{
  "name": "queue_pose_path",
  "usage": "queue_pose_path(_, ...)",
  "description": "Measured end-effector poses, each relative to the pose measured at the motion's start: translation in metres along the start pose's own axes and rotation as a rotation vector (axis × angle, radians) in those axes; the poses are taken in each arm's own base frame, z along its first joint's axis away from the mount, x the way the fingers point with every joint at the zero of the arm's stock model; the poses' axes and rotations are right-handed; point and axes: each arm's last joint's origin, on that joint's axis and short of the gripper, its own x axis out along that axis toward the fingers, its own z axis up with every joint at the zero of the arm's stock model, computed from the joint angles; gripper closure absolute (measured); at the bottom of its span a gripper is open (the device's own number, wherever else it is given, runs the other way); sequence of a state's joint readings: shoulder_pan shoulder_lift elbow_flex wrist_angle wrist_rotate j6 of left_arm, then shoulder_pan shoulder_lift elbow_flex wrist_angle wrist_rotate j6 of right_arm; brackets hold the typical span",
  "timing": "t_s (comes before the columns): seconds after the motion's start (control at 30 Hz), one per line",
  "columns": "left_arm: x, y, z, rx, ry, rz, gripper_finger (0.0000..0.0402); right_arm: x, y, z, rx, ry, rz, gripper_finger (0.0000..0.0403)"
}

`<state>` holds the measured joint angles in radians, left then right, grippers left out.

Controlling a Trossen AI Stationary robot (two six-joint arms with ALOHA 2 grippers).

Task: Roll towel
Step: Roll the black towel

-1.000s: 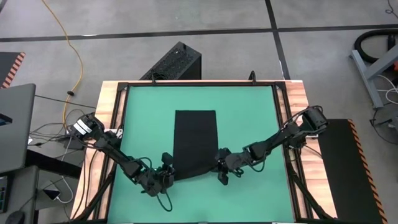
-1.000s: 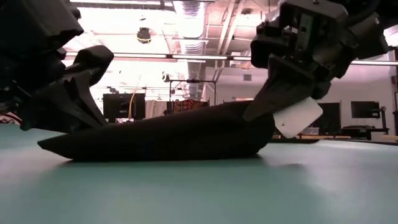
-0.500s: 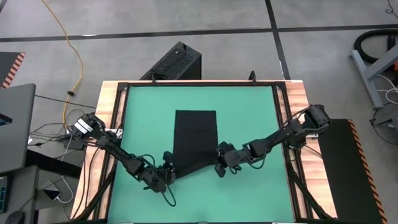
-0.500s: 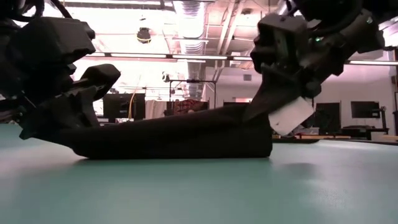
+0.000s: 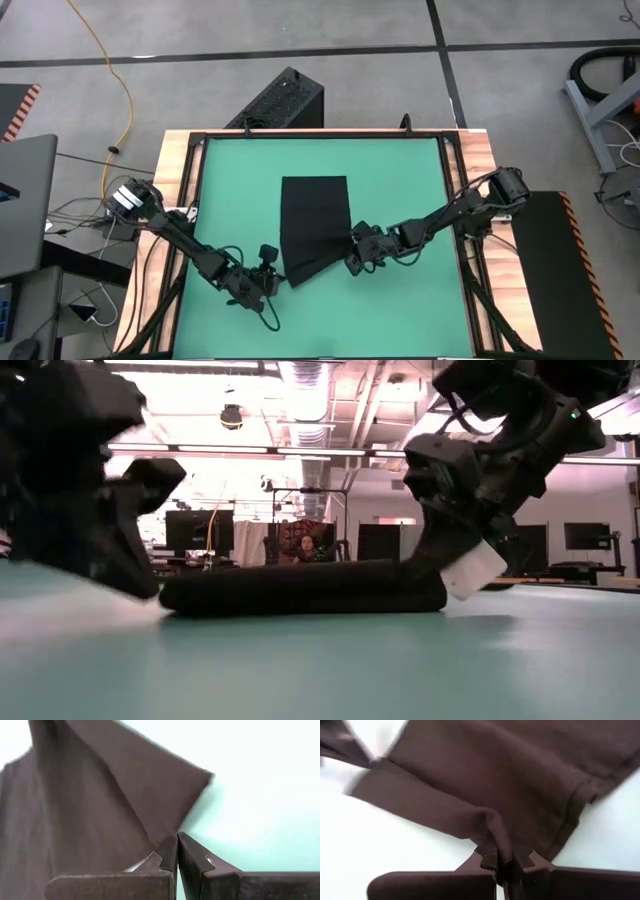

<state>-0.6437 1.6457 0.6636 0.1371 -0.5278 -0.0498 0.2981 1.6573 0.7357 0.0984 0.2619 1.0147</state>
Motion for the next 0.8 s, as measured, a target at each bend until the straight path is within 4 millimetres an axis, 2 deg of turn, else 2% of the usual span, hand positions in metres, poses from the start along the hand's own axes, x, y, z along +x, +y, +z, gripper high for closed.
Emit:
queue_pose_path(0.13,-0.018,0.007,0.014,-0.036,-0.081,0.009,0.0402,0.000,-0.003,-0.002,-0.003,0.016,-0.027,0.0380)
queue_pose_path(0.27,-0.031,0.014,0.020,-0.037,-0.119,0.097,0.0402,-0.001,0.005,-0.001,-0.021,0.009,0.026,0.0380)
queue_pose_path(0.47,-0.036,0.015,0.025,-0.019,-0.155,0.095,0.0402,-0.001,0.008,0.001,0.029,0.066,0.074,0.0380)
queue_pose_path(0.7,-0.039,0.012,0.029,-0.022,-0.185,0.108,0.0402,-0.003,0.019,0.000,0.102,0.157,0.223,0.0380)
queue_pose_path(0.8,-0.039,0.012,0.031,-0.027,-0.196,0.092,0.0402,-0.003,0.018,0.001,0.139,0.166,0.219,0.0380)
